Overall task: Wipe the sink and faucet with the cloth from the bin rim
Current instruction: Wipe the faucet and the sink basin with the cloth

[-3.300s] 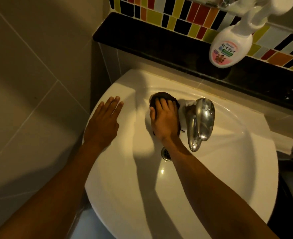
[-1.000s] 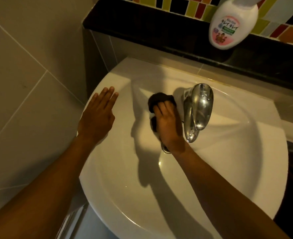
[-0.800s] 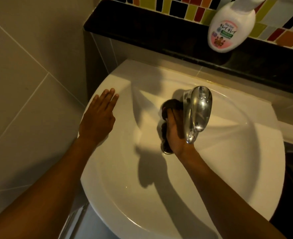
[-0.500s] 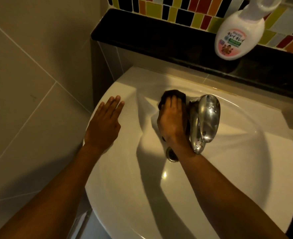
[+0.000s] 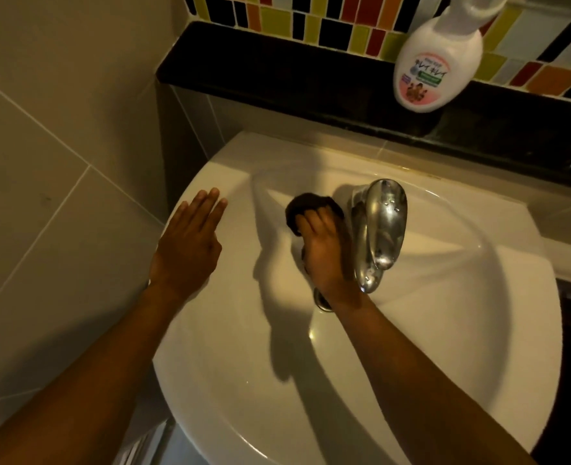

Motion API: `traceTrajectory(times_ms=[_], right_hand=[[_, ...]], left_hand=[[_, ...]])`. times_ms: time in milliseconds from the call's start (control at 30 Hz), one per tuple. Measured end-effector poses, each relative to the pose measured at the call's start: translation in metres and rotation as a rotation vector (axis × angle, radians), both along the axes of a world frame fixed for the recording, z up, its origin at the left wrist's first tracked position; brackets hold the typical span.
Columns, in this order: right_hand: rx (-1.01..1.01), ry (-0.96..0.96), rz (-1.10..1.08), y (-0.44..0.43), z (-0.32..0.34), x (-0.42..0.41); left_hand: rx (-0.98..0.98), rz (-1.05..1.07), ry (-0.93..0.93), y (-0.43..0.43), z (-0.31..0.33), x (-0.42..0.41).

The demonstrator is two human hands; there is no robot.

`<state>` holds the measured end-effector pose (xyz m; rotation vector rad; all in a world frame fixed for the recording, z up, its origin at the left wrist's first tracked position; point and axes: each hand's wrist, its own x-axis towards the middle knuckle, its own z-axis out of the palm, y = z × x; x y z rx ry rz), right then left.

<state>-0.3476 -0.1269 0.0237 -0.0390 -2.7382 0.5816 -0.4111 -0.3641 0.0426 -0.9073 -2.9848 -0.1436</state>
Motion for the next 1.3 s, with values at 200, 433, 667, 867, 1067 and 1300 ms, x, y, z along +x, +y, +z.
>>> traceTrajectory(times_ms=[200, 433, 667, 867, 1067, 1300], right_hand=[[-0.512, -0.082, -0.296, 0.037, -0.004, 0.078], [-0.054, -0.116, -0.149, 0.097, 0.010, 0.099], [-0.209, -0.179, -0.212, 0.123, 0.026, 0.033], [-0.129, -0.280, -0.017, 0.154, 0.040, 0.012], [-0.178, -0.205, -0.103, 0.138, 0.030, 0.053], [-0.243, -0.292, -0.256, 0.167, 0.047, 0.118]], left_hand=[[0.003, 0.003, 0.002, 0.002, 0.004, 0.002], [0.007, 0.011, 0.010, 0.004, 0.005, 0.002], [-0.030, 0.014, 0.013, 0.007, 0.008, 0.004], [-0.102, 0.044, 0.001, 0.010, 0.009, -0.001], [-0.133, 0.094, -0.017, 0.014, 0.013, 0.001], [-0.123, 0.081, -0.034, 0.014, 0.014, 0.001]])
